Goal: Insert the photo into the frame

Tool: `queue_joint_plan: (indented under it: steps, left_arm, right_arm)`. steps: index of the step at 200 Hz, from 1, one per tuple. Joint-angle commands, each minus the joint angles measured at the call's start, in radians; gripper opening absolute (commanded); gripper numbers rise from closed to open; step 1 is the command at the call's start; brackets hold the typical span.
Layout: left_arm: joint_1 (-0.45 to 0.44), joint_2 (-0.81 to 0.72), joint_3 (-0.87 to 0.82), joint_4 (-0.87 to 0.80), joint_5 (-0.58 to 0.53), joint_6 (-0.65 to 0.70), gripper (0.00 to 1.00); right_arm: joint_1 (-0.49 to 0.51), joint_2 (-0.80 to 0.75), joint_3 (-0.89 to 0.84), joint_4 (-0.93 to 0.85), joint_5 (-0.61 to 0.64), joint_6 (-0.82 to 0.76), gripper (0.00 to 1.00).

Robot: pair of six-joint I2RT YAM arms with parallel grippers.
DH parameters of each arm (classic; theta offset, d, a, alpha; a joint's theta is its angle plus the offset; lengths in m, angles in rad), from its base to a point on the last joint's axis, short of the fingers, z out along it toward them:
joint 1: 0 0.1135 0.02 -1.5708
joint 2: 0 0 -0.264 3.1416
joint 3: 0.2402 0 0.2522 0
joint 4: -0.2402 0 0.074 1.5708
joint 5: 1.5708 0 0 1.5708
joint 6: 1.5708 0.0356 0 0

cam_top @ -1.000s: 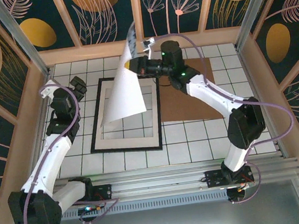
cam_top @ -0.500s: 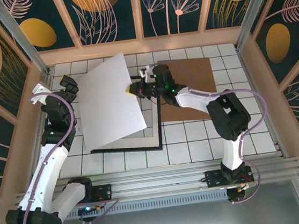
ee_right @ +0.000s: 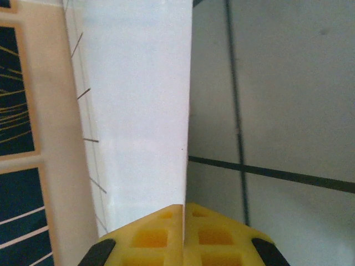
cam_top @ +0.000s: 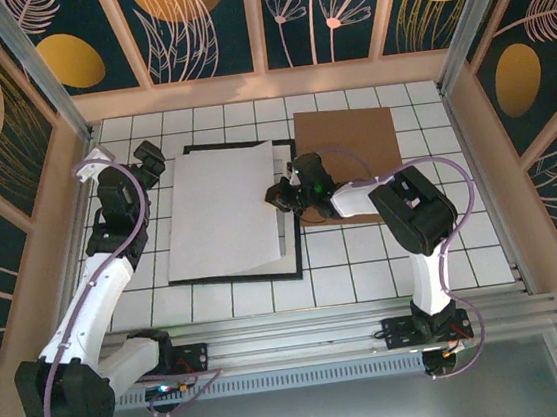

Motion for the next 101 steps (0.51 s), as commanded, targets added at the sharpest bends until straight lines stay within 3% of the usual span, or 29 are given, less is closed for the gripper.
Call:
queue_joint_plan:
  steps: [1,101]
  left_arm:
    - [0.004,0.013,-0.016,0.043,0.05,-0.015,0.98]
    - [0.003,0.081,-0.021,0.07,0.158,-0.029,0.98]
  right_arm:
    - [-0.007,-0.054,-0.031,0.035,0.089,-0.006,0.0]
    - [-0.004,-0.06,-0.042,-0.004,0.148,-0.04,0.0]
